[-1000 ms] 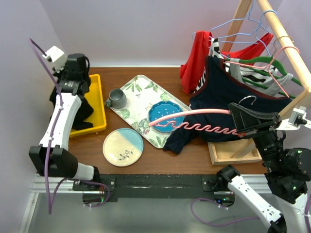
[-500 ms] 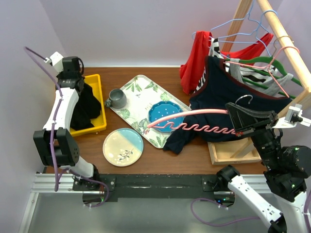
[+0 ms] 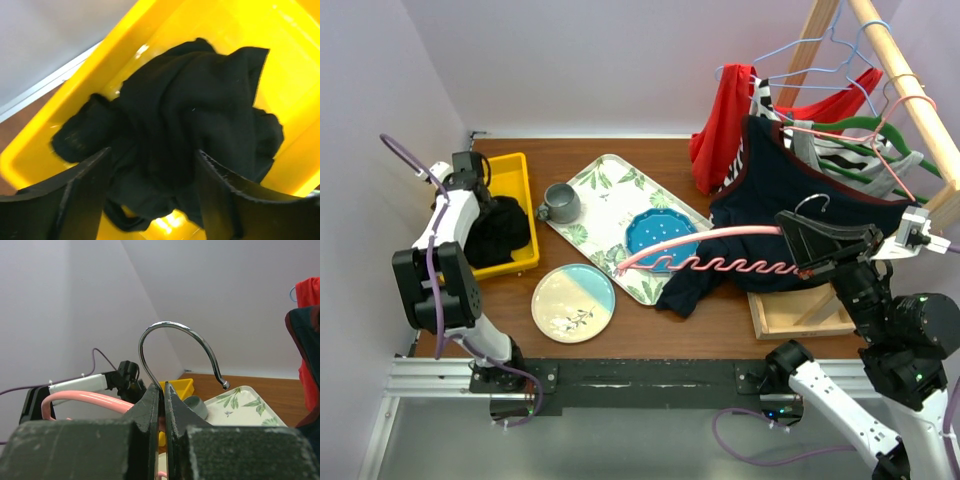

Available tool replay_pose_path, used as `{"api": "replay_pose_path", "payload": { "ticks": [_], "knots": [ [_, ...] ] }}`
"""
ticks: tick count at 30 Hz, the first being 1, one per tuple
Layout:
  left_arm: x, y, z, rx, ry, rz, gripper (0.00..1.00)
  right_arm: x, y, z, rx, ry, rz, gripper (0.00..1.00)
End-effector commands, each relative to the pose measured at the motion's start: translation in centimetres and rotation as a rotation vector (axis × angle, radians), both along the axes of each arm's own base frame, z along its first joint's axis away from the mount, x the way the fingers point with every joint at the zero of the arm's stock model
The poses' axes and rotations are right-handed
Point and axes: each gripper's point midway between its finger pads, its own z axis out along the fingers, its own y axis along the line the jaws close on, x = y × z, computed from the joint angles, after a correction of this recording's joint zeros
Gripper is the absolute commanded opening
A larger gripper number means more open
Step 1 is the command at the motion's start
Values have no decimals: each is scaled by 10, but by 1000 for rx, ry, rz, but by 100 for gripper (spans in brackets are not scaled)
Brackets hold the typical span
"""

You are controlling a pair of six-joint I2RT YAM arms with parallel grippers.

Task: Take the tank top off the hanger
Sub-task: Place the tank top in the bin.

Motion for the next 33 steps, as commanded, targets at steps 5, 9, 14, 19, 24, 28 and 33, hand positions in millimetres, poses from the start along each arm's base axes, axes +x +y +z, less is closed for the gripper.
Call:
{"api": "replay_pose_path", "payload": {
  "ticks": [5,9,14,19,24,28,33],
  "knots": [
    [21,-53,123,-5,-350,-428,92,8,29,-11,-95,10,105,0],
    [13,-111,180,2,-571,-787,100,15,43,-23,-151,28,148,0],
    [-24,-205,226,-88,-785,-1223,100,26,58,-42,-253,70,192,0],
    [-84,-287,226,-204,-936,-1596,95,42,68,-60,-312,122,199,0],
    [-133,-319,225,-334,-999,-1833,91,55,67,-70,-336,140,160,0],
    [-171,-339,225,-416,-981,-1978,90,68,70,-81,-359,168,137,0],
    [-199,-355,237,-405,-1025,-2068,90,80,77,-86,-364,193,139,0]
  ]
}}
